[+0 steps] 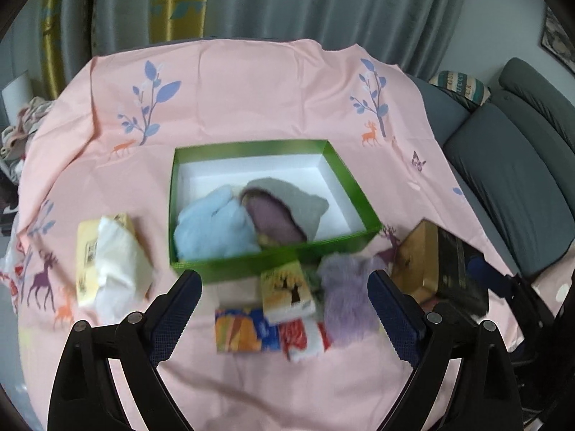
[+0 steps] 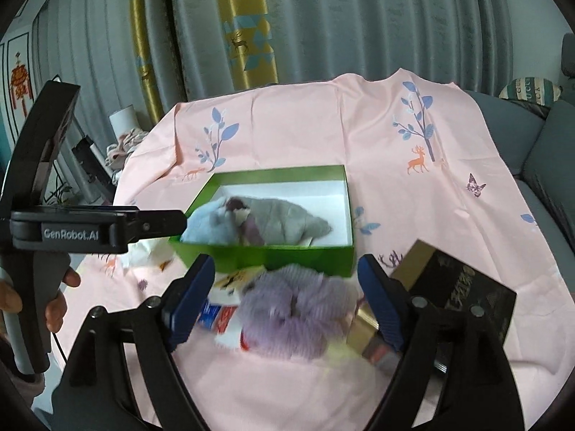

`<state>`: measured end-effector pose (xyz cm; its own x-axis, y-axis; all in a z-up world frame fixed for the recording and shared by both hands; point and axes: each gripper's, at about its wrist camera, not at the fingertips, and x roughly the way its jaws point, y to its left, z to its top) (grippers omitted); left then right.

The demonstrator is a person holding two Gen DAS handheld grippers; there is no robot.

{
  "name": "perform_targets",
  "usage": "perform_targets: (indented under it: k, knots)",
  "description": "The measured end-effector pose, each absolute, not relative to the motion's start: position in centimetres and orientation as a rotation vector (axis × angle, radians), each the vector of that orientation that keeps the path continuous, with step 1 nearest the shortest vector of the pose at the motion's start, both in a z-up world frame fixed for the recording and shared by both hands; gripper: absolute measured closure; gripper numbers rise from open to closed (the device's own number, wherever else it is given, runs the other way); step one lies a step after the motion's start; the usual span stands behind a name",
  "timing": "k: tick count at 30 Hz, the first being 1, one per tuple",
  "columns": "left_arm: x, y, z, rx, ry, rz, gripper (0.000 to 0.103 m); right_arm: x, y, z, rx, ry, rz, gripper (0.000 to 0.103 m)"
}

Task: Organize soft objects
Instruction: 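Withdraw the left gripper from the green box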

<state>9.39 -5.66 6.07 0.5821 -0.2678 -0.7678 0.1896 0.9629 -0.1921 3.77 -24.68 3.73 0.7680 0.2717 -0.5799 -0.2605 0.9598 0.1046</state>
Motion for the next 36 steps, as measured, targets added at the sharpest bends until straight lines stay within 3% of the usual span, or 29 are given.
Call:
perform_targets:
  k: [21,36]
  knots:
    - [2.8,-4.6,1.9,-0.134,0.964,-0.248,0.009,-0.5,-23.4,1.2,0.003,0.692,0.292,0.022]
    - [2.3,-3.3,-2.8,-0.277,1.031,-0.289,0.009,0.8,-24.8,-5.4,0.053,0.794,0.3,0.022]
